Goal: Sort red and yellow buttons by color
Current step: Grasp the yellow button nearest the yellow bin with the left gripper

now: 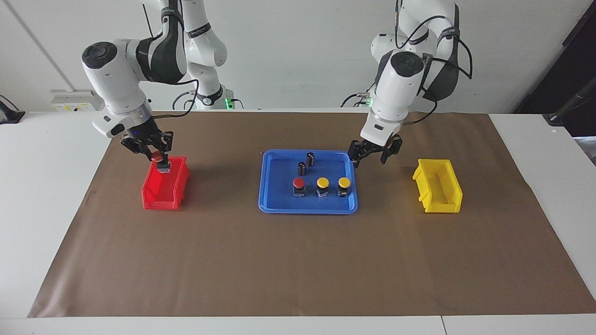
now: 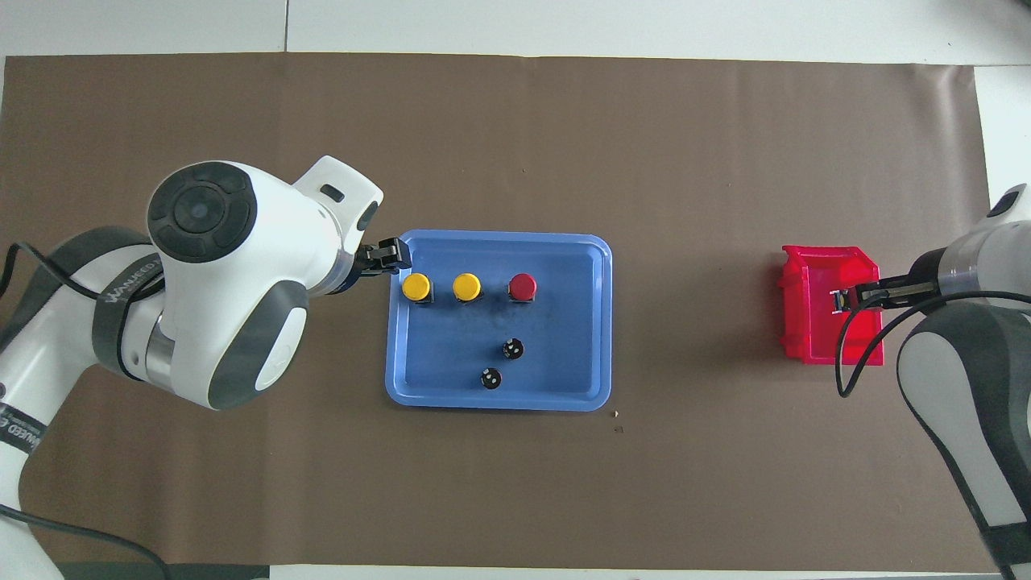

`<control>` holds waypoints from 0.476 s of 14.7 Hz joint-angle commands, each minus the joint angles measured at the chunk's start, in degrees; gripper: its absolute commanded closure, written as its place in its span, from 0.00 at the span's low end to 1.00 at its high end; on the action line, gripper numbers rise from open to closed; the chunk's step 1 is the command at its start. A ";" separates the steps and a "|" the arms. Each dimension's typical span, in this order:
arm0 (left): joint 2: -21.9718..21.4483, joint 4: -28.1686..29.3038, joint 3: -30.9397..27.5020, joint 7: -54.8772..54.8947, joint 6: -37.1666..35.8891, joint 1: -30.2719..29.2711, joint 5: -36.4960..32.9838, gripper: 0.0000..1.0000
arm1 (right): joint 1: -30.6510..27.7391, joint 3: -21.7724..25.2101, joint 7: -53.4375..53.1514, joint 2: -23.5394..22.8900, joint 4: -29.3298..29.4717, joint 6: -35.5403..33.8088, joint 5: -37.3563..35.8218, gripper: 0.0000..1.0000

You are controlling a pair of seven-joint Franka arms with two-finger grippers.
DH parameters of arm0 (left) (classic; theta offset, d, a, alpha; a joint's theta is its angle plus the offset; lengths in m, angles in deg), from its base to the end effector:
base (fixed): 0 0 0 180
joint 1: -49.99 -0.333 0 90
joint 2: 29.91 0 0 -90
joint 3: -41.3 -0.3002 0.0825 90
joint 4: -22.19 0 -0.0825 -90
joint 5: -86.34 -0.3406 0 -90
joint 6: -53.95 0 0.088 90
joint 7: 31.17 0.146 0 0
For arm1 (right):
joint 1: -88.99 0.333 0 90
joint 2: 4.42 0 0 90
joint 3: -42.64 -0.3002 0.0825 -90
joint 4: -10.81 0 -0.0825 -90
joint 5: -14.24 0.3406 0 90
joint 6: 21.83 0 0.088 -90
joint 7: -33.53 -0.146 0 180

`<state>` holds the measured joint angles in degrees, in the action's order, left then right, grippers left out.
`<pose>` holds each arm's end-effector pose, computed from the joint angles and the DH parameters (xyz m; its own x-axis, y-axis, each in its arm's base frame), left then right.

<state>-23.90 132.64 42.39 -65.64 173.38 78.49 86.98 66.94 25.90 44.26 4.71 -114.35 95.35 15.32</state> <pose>0.4784 -0.2725 0.4038 0.9952 0.0911 0.0359 0.0897 -0.9952 0.0392 0.4660 -0.0393 0.4197 0.9965 0.0829 0.0081 0.0826 -0.9961 0.0309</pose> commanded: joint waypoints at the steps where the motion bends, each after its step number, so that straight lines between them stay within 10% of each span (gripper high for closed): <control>1: 2.51 0.73 -0.91 -2.87 4.66 2.77 0.60 0.24 | -2.03 0.65 2.88 2.04 -4.65 3.30 1.21 0.86; 7: 3.67 5.11 -0.91 -4.73 7.66 5.07 0.60 0.24 | -1.95 0.65 2.54 0.37 -9.76 11.13 1.30 0.86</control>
<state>-18.55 134.21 42.35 -69.86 179.09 82.62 86.98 65.35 26.90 45.55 4.82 -122.37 104.36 15.32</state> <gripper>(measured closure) 0.238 0.590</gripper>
